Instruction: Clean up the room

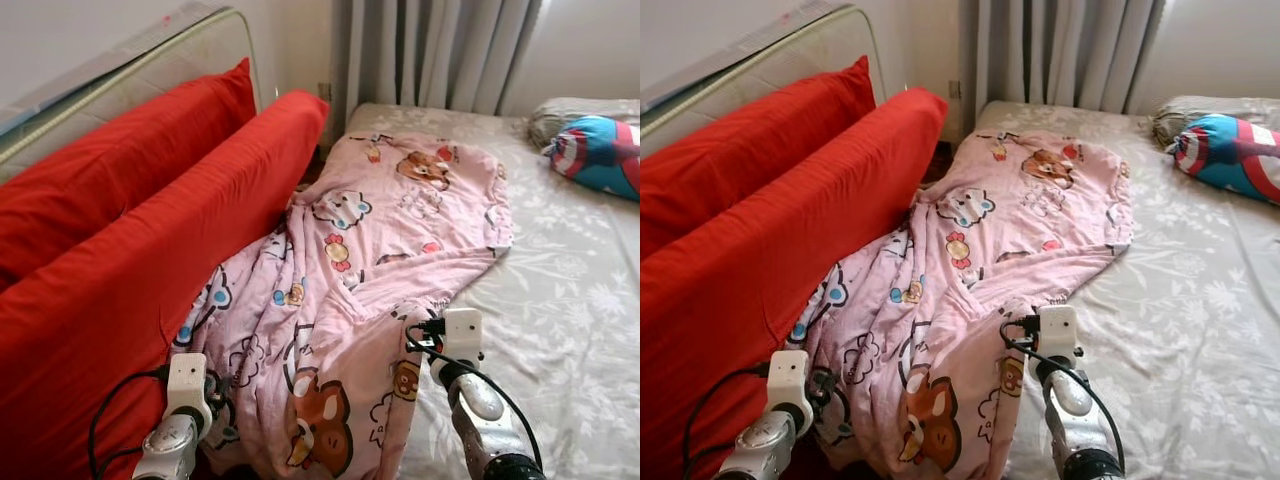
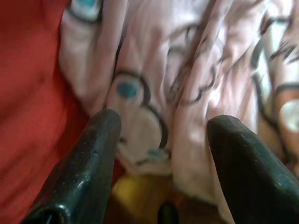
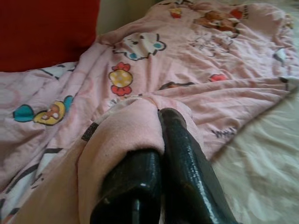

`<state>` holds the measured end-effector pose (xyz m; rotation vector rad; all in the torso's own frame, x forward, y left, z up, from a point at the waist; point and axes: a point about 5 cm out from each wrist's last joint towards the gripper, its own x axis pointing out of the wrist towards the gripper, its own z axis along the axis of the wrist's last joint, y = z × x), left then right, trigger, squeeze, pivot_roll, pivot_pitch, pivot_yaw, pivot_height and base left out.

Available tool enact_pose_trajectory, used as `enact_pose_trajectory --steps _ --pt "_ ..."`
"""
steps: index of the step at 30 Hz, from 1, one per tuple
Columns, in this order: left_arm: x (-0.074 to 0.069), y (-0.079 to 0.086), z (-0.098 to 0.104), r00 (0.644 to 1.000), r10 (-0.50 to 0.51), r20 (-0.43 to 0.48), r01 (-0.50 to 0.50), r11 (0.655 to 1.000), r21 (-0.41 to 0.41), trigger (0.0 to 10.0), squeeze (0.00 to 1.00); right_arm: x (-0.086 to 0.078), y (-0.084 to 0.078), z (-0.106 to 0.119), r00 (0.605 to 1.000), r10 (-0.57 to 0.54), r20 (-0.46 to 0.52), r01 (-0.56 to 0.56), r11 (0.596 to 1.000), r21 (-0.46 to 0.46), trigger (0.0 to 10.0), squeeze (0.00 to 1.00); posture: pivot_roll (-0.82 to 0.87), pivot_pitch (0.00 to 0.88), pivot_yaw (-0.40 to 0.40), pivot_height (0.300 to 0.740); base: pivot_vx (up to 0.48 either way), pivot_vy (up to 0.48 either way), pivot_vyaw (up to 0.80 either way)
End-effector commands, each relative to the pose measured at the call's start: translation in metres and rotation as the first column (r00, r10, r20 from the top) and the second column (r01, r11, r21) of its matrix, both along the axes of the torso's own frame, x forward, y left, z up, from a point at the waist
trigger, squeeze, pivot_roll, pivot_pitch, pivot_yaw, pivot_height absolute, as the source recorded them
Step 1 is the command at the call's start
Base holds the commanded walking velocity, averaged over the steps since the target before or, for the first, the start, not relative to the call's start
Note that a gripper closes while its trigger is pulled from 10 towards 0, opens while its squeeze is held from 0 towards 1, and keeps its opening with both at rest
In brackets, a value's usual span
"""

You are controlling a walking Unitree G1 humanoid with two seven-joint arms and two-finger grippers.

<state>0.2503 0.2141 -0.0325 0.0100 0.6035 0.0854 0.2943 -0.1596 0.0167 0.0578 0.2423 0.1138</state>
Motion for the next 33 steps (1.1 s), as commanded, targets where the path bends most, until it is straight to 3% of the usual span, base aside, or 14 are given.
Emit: enact_pose_trajectory --steps 1,8,15,33 --pt "-0.01 0.005 -0.008 0.998 0.013 -0.059 -0.012 1.0 0.014 10.0 0.0 0.0 0.002 0.002 1.0 0.001 0.021 -0.001 1.0 0.011 10.0 0.0 -0.04 0.0 0.017 0.74 0.0 0.0 0.0" --pt "-0.035 0.008 -0.026 0.983 0.051 -0.176 -0.044 0.998 0.043 10.0 0.0 -0.002 -0.001 0.002 0.999 0.0 0.034 0.0 1.0 0.004 10.0 0.0 -0.04 0.0 0.002 0.74 0.0 0.0 0.0" --pt "-0.048 0.004 -0.034 0.977 0.061 -0.205 -0.055 0.998 0.032 10.0 0.0 -0.002 0.002 0.001 1.0 -0.001 0.028 0.001 1.0 0.008 10.0 0.0 -0.03 0.0 -0.011 0.74 0.0 0.0 0.0" --pt "-0.059 0.004 -0.041 0.967 0.07 -0.244 -0.065 0.997 0.027 10.0 0.0 0.0 0.004 0.004 0.999 -0.005 0.04 0.005 1.0 0.007 10.0 0.0 -0.04 0.011 -0.004 0.74 0.0 0.0 0.0"
